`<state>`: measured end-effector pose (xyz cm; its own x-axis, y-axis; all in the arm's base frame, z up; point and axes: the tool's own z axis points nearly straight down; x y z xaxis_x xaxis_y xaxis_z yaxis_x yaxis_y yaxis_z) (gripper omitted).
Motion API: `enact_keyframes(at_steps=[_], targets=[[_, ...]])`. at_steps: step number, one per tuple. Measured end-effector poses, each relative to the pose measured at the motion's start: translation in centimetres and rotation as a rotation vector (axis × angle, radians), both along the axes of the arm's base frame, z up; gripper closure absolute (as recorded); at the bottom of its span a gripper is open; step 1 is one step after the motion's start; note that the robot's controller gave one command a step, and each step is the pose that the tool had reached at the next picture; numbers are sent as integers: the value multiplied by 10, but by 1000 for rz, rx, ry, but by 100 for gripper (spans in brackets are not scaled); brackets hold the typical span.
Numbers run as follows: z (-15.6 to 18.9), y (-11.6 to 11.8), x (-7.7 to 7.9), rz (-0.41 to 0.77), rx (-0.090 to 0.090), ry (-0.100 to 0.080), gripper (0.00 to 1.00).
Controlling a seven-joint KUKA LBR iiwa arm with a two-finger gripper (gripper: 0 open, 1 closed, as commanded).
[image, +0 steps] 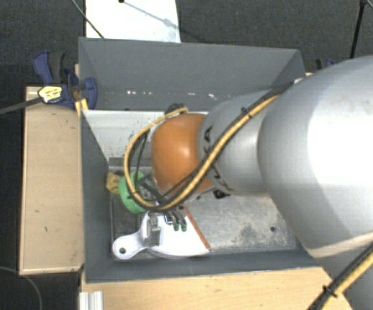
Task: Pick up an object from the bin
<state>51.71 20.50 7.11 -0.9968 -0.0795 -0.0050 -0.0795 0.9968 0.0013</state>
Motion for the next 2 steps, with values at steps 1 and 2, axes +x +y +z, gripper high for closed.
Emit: enact_keyframes(at_steps=[1, 2], targets=[[2, -10, -7, 277, 0, 0, 0], [36, -15, 13, 43, -1, 4, 0]])
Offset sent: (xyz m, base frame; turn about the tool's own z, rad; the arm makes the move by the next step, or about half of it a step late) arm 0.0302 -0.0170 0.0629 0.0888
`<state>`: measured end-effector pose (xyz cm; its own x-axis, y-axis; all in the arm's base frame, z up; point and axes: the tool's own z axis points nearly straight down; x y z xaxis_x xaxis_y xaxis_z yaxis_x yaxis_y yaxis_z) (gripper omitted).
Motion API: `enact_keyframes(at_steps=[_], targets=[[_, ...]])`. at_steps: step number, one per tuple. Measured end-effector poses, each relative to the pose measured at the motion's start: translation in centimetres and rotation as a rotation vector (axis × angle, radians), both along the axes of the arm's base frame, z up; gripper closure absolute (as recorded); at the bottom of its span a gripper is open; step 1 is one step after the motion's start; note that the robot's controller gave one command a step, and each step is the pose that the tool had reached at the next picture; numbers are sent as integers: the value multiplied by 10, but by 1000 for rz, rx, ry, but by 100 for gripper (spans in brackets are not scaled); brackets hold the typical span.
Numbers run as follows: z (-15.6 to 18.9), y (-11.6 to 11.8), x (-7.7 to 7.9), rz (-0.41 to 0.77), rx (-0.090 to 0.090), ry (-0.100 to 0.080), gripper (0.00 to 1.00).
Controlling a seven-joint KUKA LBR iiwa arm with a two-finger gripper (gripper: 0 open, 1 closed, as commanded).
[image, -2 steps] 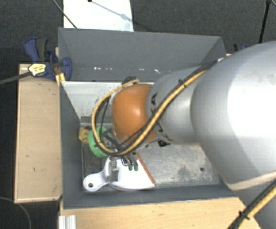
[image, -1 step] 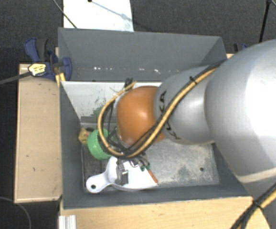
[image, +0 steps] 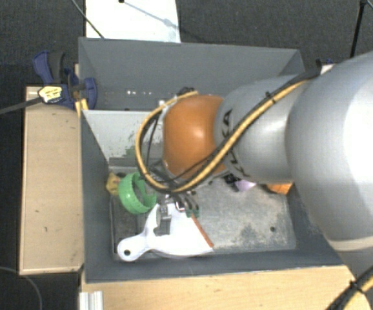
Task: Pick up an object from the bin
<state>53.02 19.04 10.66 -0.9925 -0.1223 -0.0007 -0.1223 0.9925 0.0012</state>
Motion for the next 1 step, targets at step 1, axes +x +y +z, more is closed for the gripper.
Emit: enact_keyframes(at_steps=[1], targets=[[-3, 18, 10, -59, 1, -4, 0]])
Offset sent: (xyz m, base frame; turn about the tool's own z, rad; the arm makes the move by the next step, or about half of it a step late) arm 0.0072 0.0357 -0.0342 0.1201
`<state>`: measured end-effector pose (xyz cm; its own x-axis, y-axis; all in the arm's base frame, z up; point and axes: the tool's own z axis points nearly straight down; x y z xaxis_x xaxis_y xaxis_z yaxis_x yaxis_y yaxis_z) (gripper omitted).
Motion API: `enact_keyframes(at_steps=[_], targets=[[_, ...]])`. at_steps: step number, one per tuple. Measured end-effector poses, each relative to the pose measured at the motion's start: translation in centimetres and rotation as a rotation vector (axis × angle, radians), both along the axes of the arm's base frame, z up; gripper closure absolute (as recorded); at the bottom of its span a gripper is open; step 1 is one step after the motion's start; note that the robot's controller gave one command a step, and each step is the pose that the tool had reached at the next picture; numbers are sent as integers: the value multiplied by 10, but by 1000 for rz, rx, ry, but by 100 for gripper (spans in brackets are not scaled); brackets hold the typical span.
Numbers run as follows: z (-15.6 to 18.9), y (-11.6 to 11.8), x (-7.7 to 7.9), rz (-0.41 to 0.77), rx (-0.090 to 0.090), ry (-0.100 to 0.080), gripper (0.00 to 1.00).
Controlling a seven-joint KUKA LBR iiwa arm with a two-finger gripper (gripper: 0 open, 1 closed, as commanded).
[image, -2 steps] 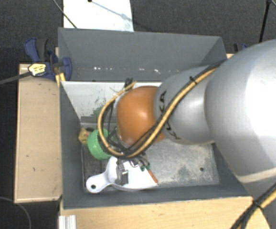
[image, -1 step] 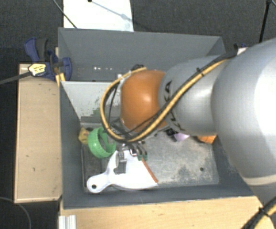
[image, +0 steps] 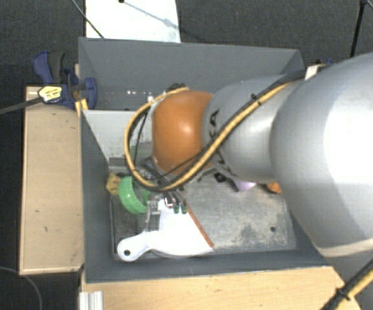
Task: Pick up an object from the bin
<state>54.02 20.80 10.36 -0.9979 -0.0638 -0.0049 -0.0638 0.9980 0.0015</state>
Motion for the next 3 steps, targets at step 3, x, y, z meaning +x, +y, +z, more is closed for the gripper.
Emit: enact_keyframes(at_steps=[3], targets=[[145, 9, 22, -20, 1, -5, 100]])
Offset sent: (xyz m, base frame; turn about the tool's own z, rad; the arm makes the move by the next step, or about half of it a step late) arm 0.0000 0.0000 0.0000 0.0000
